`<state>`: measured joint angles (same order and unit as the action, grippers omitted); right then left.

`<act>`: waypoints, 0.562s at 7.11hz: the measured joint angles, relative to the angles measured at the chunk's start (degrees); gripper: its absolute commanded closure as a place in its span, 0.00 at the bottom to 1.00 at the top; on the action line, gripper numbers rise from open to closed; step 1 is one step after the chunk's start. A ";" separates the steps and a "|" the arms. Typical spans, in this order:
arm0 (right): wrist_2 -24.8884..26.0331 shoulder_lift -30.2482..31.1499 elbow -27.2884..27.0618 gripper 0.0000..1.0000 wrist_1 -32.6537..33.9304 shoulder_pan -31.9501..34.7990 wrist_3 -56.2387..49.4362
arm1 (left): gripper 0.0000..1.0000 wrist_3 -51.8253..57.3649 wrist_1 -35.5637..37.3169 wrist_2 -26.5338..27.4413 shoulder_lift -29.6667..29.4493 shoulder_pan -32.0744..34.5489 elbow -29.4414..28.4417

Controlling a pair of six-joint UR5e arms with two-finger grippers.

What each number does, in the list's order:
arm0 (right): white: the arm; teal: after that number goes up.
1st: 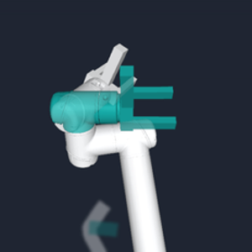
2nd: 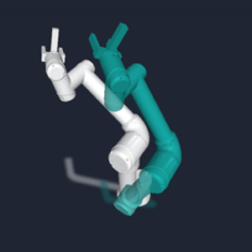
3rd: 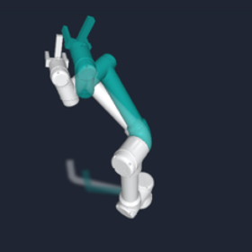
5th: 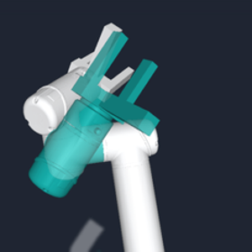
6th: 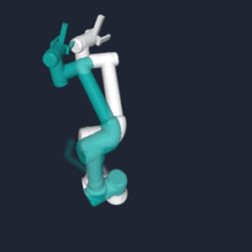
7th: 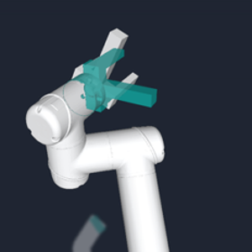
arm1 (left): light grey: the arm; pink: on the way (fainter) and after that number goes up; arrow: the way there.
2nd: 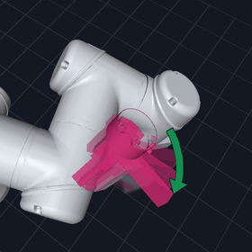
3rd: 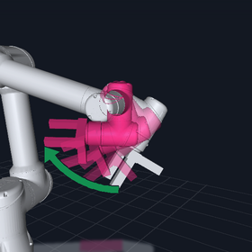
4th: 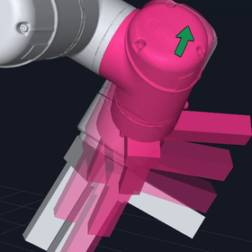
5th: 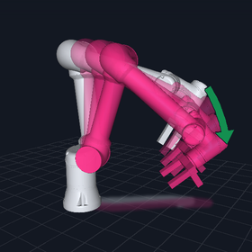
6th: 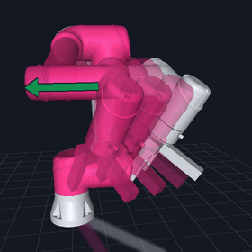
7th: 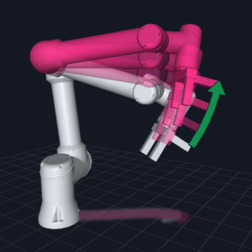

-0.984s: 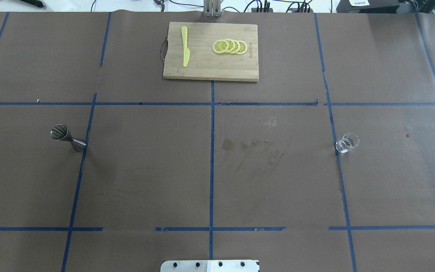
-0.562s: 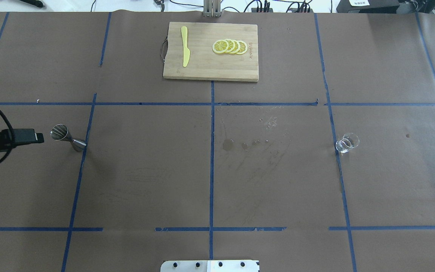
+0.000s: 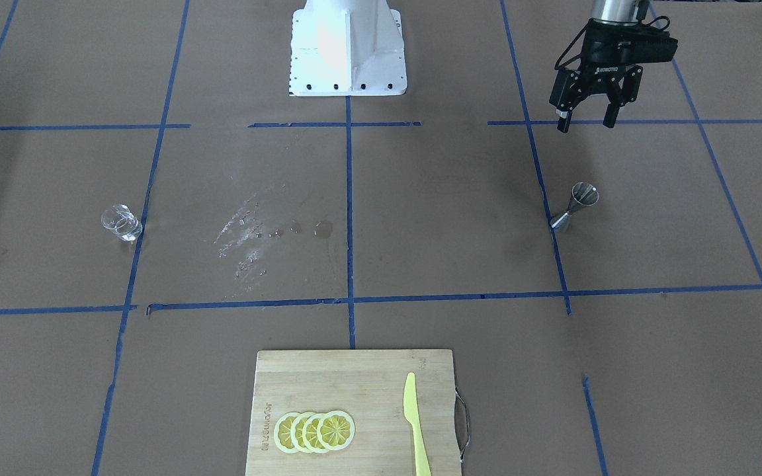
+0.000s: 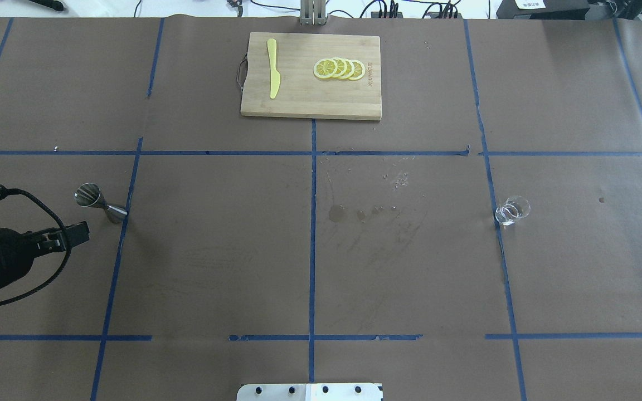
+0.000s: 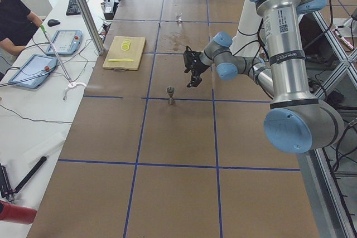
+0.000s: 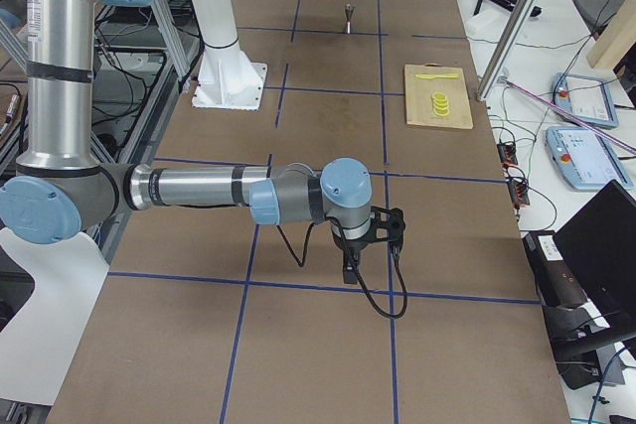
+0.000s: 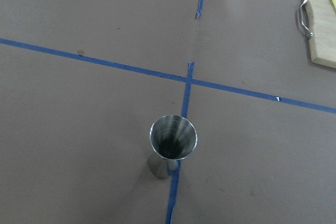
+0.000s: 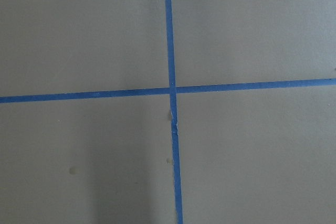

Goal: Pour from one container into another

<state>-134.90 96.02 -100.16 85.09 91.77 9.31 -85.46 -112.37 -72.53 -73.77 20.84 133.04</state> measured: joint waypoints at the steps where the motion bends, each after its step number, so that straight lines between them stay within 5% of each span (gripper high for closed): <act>1: -0.83 -0.08 -0.01 0.00 -0.01 -0.01 0.70 | 0.00 -2.11 3.66 3.61 -0.86 -2.72 -0.16; 4: -1.90 -0.56 0.01 0.00 -0.01 -0.07 3.04 | 0.01 -8.70 11.06 13.00 -8.11 -6.86 -5.84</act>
<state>-136.81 95.47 -100.14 85.08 91.70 12.35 -94.16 -101.31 -59.53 -81.87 13.98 127.20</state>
